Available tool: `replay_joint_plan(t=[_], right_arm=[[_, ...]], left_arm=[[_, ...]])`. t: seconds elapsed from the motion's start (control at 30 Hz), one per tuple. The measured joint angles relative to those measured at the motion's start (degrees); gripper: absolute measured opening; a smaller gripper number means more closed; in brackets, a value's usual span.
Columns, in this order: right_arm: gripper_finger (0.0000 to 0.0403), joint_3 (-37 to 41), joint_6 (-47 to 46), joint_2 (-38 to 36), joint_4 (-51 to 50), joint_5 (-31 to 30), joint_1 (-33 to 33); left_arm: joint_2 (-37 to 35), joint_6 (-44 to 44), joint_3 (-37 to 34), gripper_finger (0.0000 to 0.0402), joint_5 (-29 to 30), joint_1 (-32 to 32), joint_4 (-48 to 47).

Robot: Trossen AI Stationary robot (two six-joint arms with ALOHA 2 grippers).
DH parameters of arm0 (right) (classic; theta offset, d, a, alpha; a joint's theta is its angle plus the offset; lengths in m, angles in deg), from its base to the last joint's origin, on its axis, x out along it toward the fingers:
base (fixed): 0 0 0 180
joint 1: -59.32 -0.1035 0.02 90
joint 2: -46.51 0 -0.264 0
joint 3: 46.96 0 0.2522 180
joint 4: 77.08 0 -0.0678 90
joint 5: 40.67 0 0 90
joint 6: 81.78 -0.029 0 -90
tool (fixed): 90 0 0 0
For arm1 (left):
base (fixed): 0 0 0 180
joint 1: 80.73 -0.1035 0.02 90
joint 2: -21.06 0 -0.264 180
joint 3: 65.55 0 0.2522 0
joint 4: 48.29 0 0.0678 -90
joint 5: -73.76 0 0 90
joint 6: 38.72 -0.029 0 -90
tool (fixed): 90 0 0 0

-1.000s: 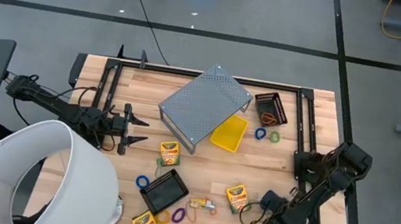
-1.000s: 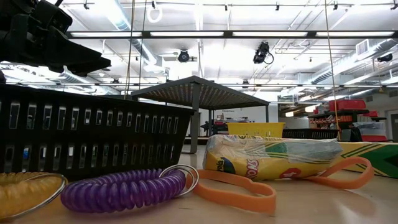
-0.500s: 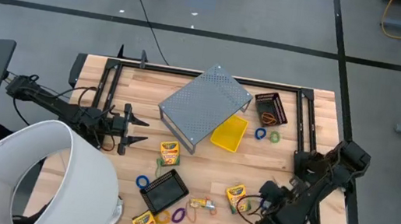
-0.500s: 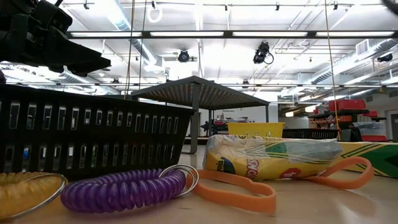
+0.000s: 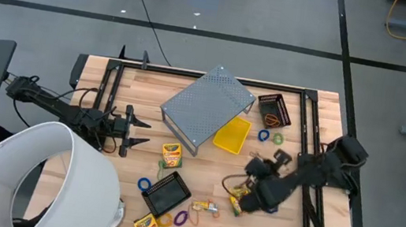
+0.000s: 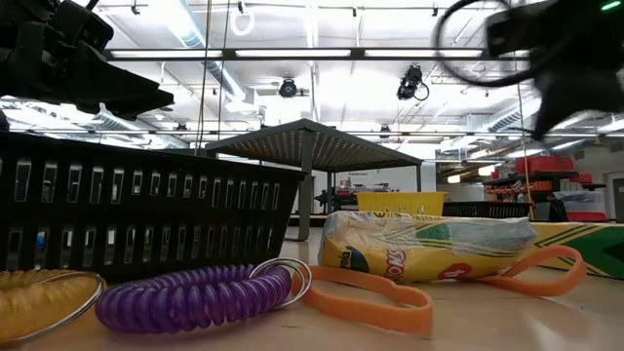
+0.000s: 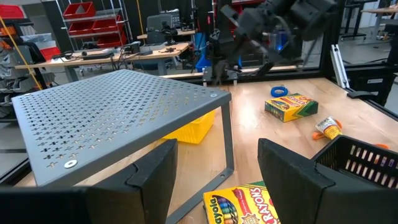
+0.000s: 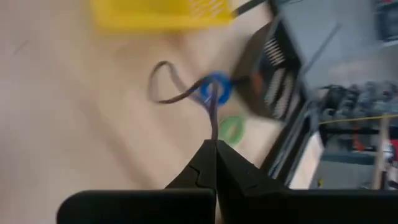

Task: Pick & Place Office Desk Supplies
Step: Put the purple rubber band into the top black bin

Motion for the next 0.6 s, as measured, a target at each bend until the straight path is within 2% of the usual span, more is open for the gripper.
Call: replay_joint_plan(t=[0.33,0.6], right_arm=[[0.0,2.61,4.59,-0.05,0.05,-12.0,15.7],[0.0,4.66,9.85,-0.09,0.51,-17.83,26.56]], left_arm=[[0.0,0.02,0.0,0.0227,0.0,0.0,0.0],[0.0,0.04,0.0,0.0227,0.0,0.01,0.0]])
